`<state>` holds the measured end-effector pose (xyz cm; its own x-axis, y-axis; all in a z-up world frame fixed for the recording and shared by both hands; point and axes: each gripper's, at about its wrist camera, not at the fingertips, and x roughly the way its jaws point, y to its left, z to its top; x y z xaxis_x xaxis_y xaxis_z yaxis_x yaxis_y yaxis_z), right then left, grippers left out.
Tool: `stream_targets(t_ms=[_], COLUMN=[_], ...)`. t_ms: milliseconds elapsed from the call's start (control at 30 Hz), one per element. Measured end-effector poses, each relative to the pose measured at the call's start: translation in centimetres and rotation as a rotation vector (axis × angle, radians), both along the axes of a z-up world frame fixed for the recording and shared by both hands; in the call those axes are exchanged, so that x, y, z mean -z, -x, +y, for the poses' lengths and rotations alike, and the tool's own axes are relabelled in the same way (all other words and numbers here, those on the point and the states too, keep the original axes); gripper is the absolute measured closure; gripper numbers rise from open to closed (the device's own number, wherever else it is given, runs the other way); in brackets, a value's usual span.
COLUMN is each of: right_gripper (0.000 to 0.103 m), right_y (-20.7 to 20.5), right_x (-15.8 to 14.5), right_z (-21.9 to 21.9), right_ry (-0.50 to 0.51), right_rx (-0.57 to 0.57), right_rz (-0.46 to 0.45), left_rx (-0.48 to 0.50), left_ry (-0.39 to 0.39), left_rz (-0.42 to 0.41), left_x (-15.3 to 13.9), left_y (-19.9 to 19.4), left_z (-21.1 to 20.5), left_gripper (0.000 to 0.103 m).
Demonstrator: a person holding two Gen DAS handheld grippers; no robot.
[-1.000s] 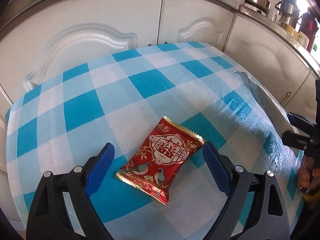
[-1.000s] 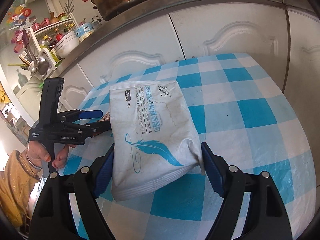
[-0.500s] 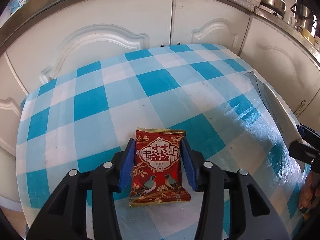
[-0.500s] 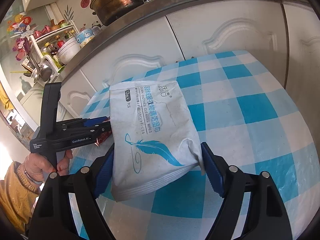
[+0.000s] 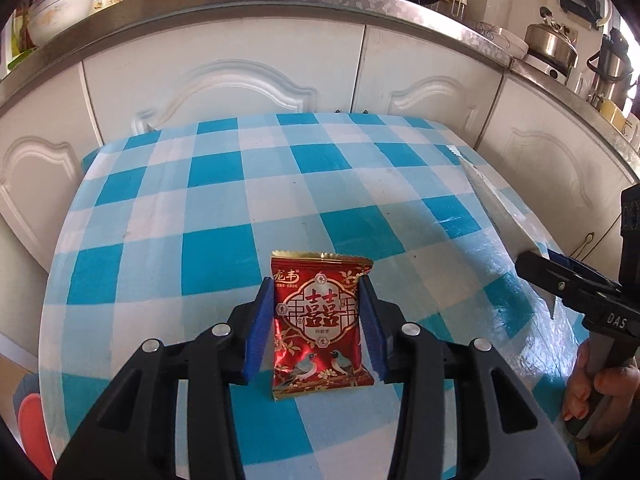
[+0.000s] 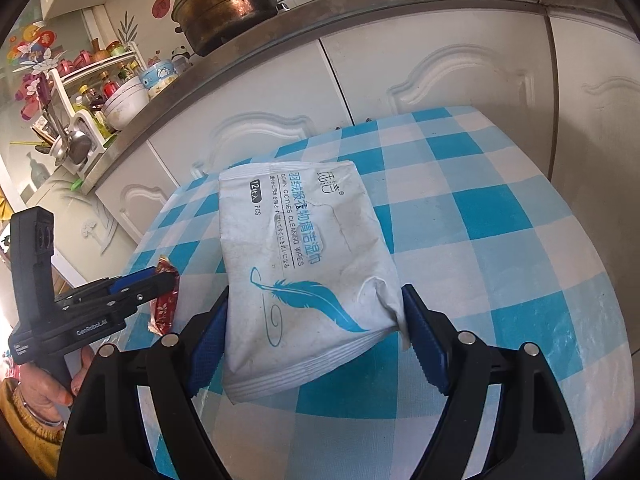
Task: Collect trash
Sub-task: 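Carry red packet and wipes packet over the red bucket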
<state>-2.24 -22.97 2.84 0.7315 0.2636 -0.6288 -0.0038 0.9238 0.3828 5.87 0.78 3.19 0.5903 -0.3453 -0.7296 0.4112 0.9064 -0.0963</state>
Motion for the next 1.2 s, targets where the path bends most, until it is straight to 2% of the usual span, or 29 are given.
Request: stream_targets(t_ms=[333,633,933,1200], right_gripper=[0.023,0.023,0.023,0.023], right_y=[3.0,5.4,7.2,8.7], right_x=[-0.1,-1.4,-2.9,-4.4], right_z=[1.8,4.6,7.6,9.7], right_ry=[0.025,0.038,0.099,0.131], right_rx=[0.015,-0.020,-0.057,-0.081], right_rz=[0.024,0.017,0.015,0.002], left_rx=[-0.037,-0.069,-0.121,-0.144], left_ry=[0.106,0.152,0.186,0.220], left_rz=[-0.001,0.002,0.004,-0.017], left_x=[-1.1,-1.2,-1.0,-2.2], left_y=[5.5,9.6,12.8,15.2], left_z=[3.2,6.2,9.8,11.9], left_gripper=[0.060,0.060,0.060,0.060])
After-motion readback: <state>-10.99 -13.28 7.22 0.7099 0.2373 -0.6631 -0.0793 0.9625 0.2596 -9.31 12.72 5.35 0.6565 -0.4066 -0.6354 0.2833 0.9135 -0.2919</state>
